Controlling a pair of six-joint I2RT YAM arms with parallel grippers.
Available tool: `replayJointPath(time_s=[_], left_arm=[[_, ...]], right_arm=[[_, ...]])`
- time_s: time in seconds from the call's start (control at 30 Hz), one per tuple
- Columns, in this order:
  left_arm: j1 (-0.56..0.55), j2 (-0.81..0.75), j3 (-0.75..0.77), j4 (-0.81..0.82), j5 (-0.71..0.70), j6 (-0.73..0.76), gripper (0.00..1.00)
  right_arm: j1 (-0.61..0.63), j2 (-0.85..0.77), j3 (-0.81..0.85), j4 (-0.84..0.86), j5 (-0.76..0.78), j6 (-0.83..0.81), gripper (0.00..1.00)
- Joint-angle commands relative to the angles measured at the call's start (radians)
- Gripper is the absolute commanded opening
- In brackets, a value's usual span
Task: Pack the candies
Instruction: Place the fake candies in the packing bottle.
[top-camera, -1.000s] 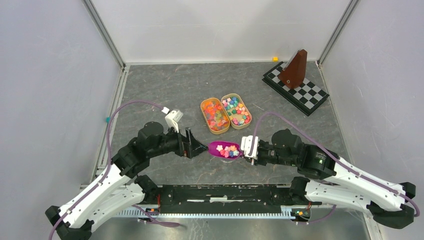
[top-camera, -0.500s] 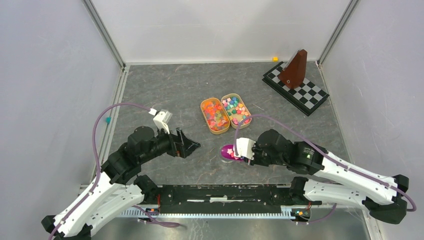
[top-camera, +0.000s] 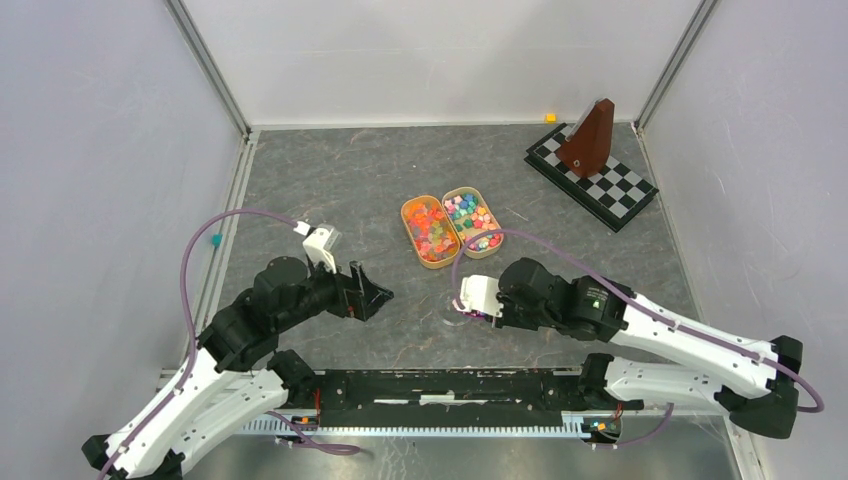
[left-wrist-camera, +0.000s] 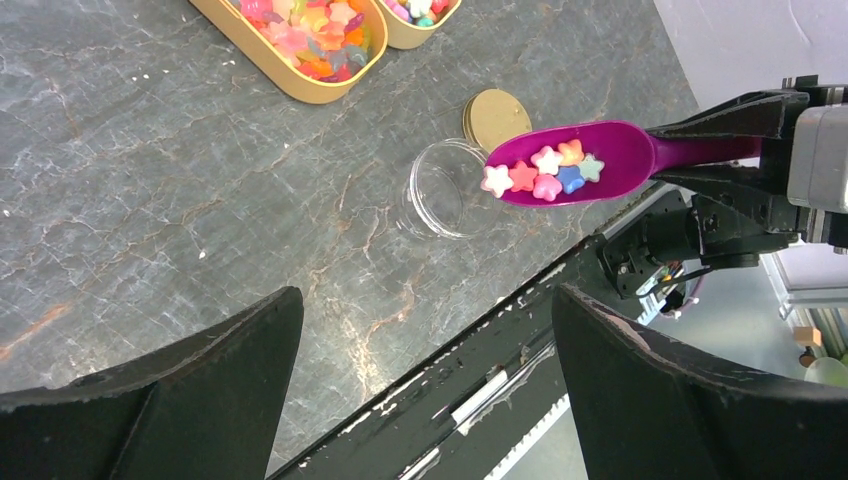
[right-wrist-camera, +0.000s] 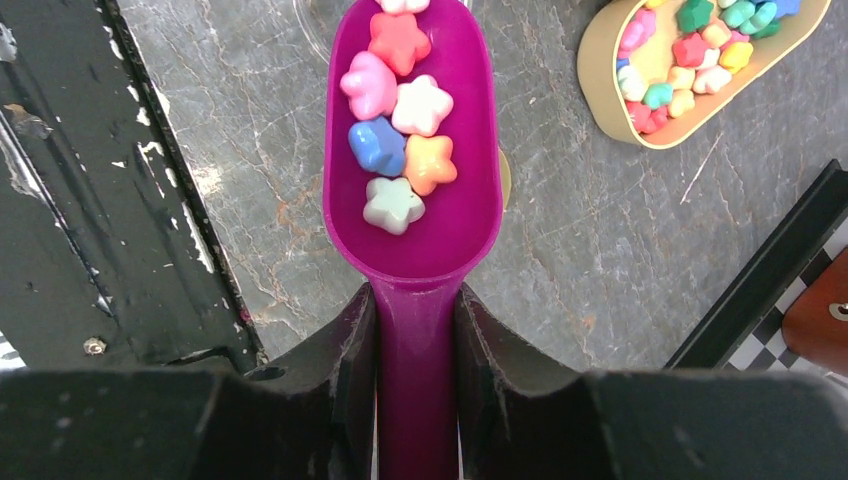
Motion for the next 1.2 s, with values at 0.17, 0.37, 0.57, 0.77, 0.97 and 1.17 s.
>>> replayJointPath(time_s=[0.17, 0.37, 0.57, 0.77, 0.97, 1.17], left_arm=[[0.001, -0.023, 0.014, 0.004, -0.03, 0.076, 1.0], [0.001, -0.032, 0.003, 0.009, -0.033, 0.075, 1.0], [0.001, -0.03, 0.0, 0.013, -0.034, 0.075, 1.0], [0.001, -0.024, -0.002, 0.015, -0.029, 0.076, 1.0], [0.0, -0.022, -0.002, 0.016, -0.026, 0.075, 1.0], [0.0, -0.019, -0.004, 0.02, -0.023, 0.075, 1.0]], right_arm=[[0.007, 0.065, 0.093, -0.047, 0.071, -0.018, 0.0], [0.008, 0.116, 0.127, -0.098, 0.105, -0.023, 0.0], [0.014, 0.138, 0.152, -0.14, 0.139, -0.023, 0.0], [0.018, 0.142, 0.173, -0.157, 0.16, -0.024, 0.0], [0.018, 0.13, 0.196, -0.127, 0.21, -0.006, 0.0], [-0.002, 0.164, 0.207, -0.106, 0.325, 0.024, 0.0]])
